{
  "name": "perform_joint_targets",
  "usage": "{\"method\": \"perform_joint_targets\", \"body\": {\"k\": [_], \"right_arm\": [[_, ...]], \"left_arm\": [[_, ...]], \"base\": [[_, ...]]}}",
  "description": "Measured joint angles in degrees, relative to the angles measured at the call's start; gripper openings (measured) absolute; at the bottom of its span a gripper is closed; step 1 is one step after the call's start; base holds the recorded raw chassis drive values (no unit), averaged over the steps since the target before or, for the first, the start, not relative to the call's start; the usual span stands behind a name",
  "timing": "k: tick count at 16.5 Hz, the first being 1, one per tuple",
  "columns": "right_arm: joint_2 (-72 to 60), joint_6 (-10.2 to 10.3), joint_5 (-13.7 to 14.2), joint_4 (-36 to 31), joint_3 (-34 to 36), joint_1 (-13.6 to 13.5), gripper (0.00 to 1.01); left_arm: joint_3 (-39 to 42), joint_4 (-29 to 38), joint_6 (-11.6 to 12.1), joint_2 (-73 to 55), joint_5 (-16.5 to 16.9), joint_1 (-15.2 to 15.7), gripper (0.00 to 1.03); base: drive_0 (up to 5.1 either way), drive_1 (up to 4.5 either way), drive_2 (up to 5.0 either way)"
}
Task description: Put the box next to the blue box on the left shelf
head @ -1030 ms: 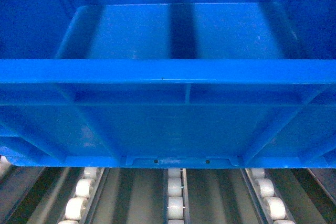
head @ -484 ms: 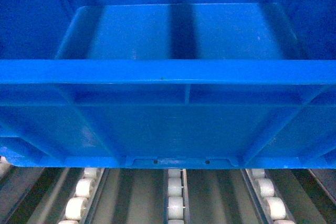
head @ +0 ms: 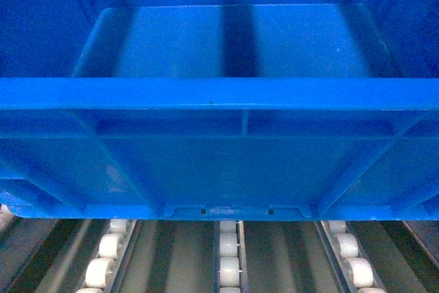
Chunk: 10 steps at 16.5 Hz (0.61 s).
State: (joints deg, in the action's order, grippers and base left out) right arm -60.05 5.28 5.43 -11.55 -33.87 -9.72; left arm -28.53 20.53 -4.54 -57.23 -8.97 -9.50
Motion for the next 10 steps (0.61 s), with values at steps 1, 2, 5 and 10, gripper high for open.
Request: {"method": "perform_joint_targets", "body": {"k": [1,2,5,10], "right_arm": [[0.0,0.0,0.0,0.0,0.0,0.0,0.08],[0.0,0.0,0.0,0.0,0.0,0.0,0.08],[0.0,0.0,0.0,0.0,0.0,0.0,0.08],[0.0,0.0,0.0,0.0,0.0,0.0,0.08]], "left_arm": [[0.0,0.0,0.02,0.0,0.0,0.0,0.09],[0.0,0.0,0.0,0.0,0.0,0.0,0.09],[0.0,0.0,0.02,0.0,0.0,0.0,0.09],[0.0,0.0,0.0,0.0,0.0,0.0,0.09]], "base": [[0.0,0.0,0.0],[0.0,0.0,0.0],[0.0,0.0,0.0],[0.0,0.0,0.0]]}}
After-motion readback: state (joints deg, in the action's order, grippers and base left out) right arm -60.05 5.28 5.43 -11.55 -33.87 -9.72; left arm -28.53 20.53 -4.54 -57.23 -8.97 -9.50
